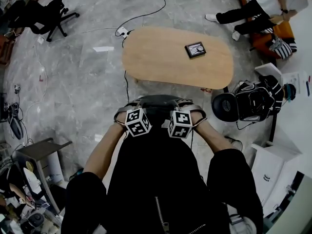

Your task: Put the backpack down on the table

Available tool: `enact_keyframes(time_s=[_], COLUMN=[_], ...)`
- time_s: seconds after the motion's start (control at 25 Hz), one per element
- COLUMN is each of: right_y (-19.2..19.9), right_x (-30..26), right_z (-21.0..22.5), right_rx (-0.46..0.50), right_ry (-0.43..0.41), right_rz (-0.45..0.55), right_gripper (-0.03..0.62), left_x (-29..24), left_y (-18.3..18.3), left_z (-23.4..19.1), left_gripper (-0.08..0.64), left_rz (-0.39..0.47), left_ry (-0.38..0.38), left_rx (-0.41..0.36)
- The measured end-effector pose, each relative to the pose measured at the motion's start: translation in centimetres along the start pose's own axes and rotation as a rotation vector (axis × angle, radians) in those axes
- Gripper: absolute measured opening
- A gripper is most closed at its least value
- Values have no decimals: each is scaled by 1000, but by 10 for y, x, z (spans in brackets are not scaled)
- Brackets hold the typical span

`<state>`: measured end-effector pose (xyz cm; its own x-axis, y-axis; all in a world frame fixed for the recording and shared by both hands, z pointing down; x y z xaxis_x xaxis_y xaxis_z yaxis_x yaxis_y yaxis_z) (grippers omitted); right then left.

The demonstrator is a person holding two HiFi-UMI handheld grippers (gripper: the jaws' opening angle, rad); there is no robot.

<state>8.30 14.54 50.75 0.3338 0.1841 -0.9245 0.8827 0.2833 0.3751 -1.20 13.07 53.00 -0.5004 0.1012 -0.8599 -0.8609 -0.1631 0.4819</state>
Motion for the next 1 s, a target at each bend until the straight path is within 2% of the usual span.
enact_keyframes(time_s=[0.52, 1.0], right_y=[-41, -93], right_x=[-11, -32], right_z=[75, 159], right_rx=[-58, -61], right_ry=[6, 31], right_rz=[-47, -65], right_gripper=[97, 97], left_x=[3, 9], left_y=[23, 57], left_z=[-88, -183], left_gripper=[169, 167], left_rz=[48, 74], left_ry=[45, 28], left_rx=[-43, -59])
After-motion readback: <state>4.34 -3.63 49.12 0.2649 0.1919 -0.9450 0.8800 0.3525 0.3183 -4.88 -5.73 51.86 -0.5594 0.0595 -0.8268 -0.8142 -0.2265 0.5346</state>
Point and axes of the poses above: the fingertips, and each gripper's own axes: x backward along the fingers, z to its right, y out of its underside, the point moved 7 cm from there along x, backward along the fingers, and after that the axes turned 14 degrees about -x, right-handed, at the moved point
